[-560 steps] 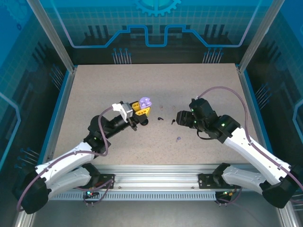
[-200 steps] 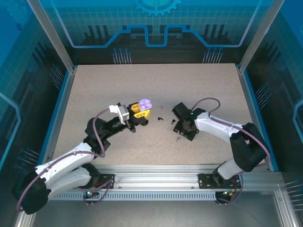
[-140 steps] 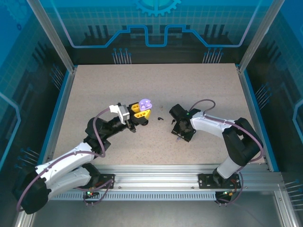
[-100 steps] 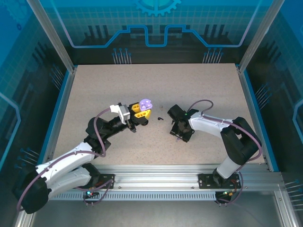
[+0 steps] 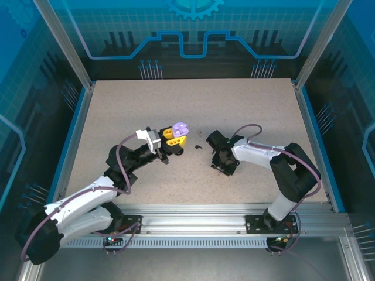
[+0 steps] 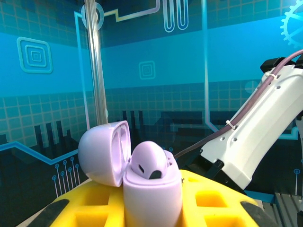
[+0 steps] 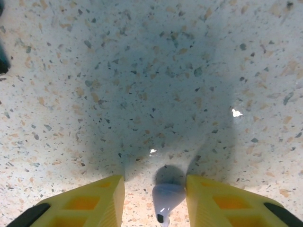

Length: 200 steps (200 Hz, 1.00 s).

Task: Insert wireless bluetooth earbuds into charging case

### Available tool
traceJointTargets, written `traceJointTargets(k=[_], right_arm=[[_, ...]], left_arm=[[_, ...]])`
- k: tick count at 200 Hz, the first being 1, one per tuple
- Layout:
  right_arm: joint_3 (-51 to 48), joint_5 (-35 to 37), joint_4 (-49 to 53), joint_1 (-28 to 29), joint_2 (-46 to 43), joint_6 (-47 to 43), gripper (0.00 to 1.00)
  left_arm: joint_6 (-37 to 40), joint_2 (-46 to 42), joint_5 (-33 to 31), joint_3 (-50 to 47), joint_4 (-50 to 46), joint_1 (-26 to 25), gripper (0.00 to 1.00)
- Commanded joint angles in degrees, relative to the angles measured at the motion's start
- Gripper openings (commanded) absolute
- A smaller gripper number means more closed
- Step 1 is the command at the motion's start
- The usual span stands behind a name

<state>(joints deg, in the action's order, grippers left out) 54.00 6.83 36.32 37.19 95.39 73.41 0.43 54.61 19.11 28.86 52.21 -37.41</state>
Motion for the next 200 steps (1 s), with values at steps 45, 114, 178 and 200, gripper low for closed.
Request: traceJointTargets(k=[45, 114, 178, 200], right_arm=[[-0.39, 0.19, 0.42, 0.51, 0.97, 0.54, 0.35], [-1.22, 0.03, 0.01, 0.52, 0.94, 0.16, 0.23], [-0.30, 2.01, 0.68, 0.46, -3.38, -2.33, 0.14], [0.45, 2.99, 0.86, -0.06, -6.51, -3.42, 0.14]], left_arm=[[1.42, -0.10, -0.90, 0.14, 0.98, -0.47, 0.00], [1.32, -0.12, -1.01, 0.40, 0.94, -0.40, 0.00], [1.19, 0.06, -1.10, 0.69, 0.50, -0.43, 0.00], [1.24, 0.06, -1.15, 0.85, 0.29, -0.41, 0.00]])
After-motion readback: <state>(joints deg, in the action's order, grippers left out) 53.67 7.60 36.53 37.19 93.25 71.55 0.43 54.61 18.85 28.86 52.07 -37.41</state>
